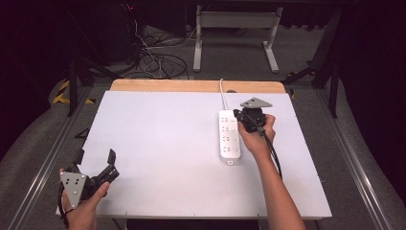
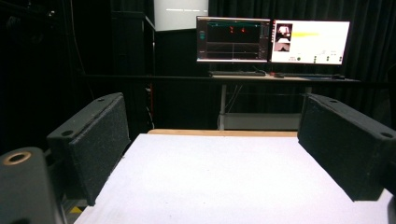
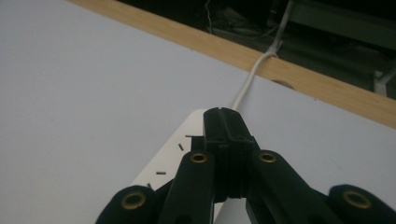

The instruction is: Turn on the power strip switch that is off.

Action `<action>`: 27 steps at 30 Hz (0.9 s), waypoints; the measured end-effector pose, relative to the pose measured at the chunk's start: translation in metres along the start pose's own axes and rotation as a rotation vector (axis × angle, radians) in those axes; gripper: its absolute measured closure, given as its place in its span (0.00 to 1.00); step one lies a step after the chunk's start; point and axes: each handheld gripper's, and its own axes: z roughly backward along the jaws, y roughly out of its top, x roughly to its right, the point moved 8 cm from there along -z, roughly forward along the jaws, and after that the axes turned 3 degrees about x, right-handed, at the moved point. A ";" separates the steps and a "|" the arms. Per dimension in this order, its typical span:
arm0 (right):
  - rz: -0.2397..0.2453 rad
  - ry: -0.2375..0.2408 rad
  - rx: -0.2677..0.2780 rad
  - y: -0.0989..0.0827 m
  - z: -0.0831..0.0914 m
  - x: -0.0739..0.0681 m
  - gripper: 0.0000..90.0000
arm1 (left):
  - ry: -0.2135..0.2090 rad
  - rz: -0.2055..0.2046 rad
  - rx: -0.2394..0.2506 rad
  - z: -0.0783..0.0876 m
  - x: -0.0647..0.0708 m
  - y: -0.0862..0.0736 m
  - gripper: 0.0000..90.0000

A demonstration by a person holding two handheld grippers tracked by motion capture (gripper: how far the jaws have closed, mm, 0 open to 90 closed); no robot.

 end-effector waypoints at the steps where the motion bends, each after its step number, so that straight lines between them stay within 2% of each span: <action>1: -0.018 0.017 0.063 0.000 0.016 0.002 0.96 | 0.003 0.004 0.001 0.000 0.000 0.000 0.10; 5: -0.076 0.042 0.202 -0.007 0.055 0.012 0.95 | 0.005 0.004 0.000 0.001 -0.002 0.000 0.11; 6: -0.078 0.033 0.226 -0.010 0.064 0.016 0.93 | 0.002 0.009 -0.001 0.000 -0.001 0.000 0.11; 8: -0.081 0.020 0.244 -0.013 0.070 0.018 0.91 | 0.003 0.003 0.002 0.000 -0.001 0.000 0.11; 9: -0.089 0.005 0.299 -0.023 0.090 0.024 0.90 | 0.002 0.000 -0.001 0.000 0.000 0.000 0.11; 11: -0.088 -0.015 0.348 -0.028 0.104 0.028 0.86 | 0.002 -0.001 0.000 -0.001 0.000 0.000 0.11; 12: -0.097 -0.017 0.371 -0.029 0.111 0.030 0.84 | -0.002 0.005 -0.003 -0.002 0.002 -0.001 0.11; 14: -0.131 -0.028 0.441 -0.028 0.125 0.030 0.68 | -0.005 -0.002 -0.002 -0.002 0.002 0.000 0.11; 15: -0.129 -0.036 0.468 -0.028 0.129 0.029 0.60 | -0.007 0.000 -0.002 -0.003 0.003 -0.001 0.11; 17: -0.097 -0.069 0.484 -0.027 0.133 0.026 0.54 | -0.011 -0.002 -0.002 -0.003 0.004 0.000 0.11; 18: -0.097 -0.069 0.484 -0.027 0.133 0.026 0.54 | -0.015 -0.002 -0.003 -0.003 0.005 -0.001 0.11; 19: -0.077 -0.082 0.500 -0.026 0.135 0.024 0.48 | -0.017 -0.002 -0.003 -0.003 0.006 -0.001 0.11; 21: -0.076 -0.129 0.523 -0.023 0.136 0.024 0.32 | -0.022 -0.002 -0.005 -0.003 0.006 -0.001 0.11; 23: -0.068 -0.214 0.526 -0.023 0.131 0.028 0.11 | -0.022 -0.002 -0.005 -0.002 0.006 -0.001 0.11; 27: -0.039 -0.247 0.511 -0.027 0.126 0.031 0.09 | -0.019 -0.001 -0.006 -0.002 0.005 -0.001 0.10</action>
